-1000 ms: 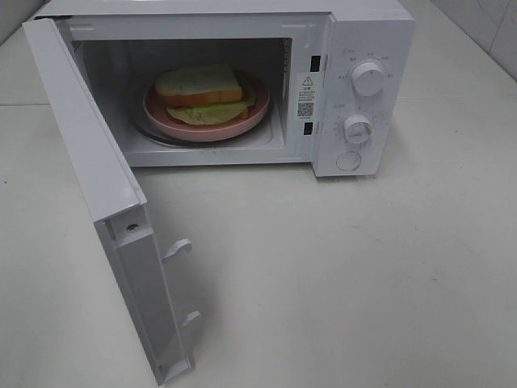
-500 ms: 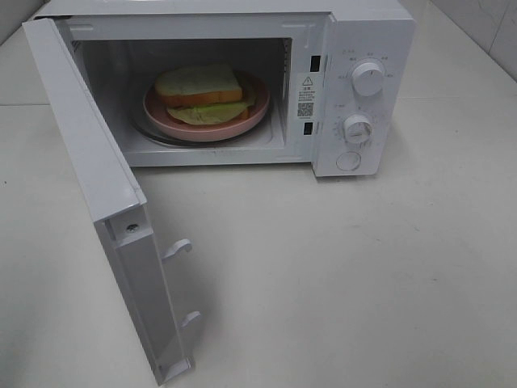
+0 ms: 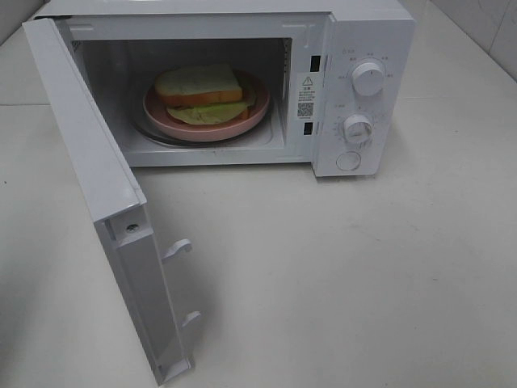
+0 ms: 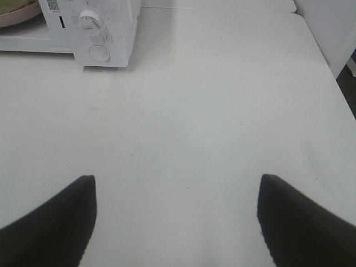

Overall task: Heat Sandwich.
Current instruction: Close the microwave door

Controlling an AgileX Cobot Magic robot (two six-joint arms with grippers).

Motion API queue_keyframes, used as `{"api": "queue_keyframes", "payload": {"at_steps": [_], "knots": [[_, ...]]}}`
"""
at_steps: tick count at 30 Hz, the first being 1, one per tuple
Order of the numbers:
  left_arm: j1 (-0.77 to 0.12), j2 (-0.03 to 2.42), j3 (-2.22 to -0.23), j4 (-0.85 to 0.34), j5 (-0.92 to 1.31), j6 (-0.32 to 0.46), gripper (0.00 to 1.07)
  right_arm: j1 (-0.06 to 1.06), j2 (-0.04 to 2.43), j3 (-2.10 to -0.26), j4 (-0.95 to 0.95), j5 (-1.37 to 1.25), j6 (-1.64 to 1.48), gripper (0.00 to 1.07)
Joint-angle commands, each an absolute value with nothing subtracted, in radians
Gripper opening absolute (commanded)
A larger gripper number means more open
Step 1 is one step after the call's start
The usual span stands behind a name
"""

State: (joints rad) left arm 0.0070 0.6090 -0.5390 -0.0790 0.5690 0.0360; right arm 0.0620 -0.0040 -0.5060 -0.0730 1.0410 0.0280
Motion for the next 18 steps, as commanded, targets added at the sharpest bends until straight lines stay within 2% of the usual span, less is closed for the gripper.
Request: {"api": "queue_keyframes", "payload": {"at_steps": [1, 4, 7, 8, 10, 14, 17, 18], "knots": [[0.010, 0.665, -0.488, -0.084, 0.415, 0.038, 0.00, 0.054, -0.031, -0.503, -0.068, 1.028, 0.032, 0.76], [0.010, 0.687, -0.443, -0.085, 0.318, 0.038, 0.00, 0.054, -0.031, -0.503, -0.068, 1.028, 0.032, 0.76], [0.010, 0.730, -0.359, -0.085, 0.102, 0.039, 0.00, 0.054, -0.031, -0.503, -0.068, 1.028, 0.032, 0.76], [0.010, 0.730, -0.359, -0.085, 0.102, 0.039, 0.00, 0.054, -0.031, -0.503, -0.068, 1.028, 0.032, 0.76], [0.010, 0.768, -0.310, -0.083, -0.050, 0.039, 0.00, 0.054, -0.031, -0.503, -0.068, 1.028, 0.032, 0.76], [0.010, 0.819, -0.265, -0.080, -0.185, 0.039, 0.00, 0.054, -0.031, -0.503, -0.068, 1.028, 0.032, 0.76], [0.010, 0.910, -0.210, -0.073, -0.412, 0.038, 0.00, 0.054, -0.031, -0.503, -0.068, 1.028, 0.032, 0.76], [0.010, 0.910, -0.210, -0.073, -0.412, 0.038, 0.00, 0.054, -0.031, -0.503, -0.068, 1.028, 0.032, 0.76]]}}
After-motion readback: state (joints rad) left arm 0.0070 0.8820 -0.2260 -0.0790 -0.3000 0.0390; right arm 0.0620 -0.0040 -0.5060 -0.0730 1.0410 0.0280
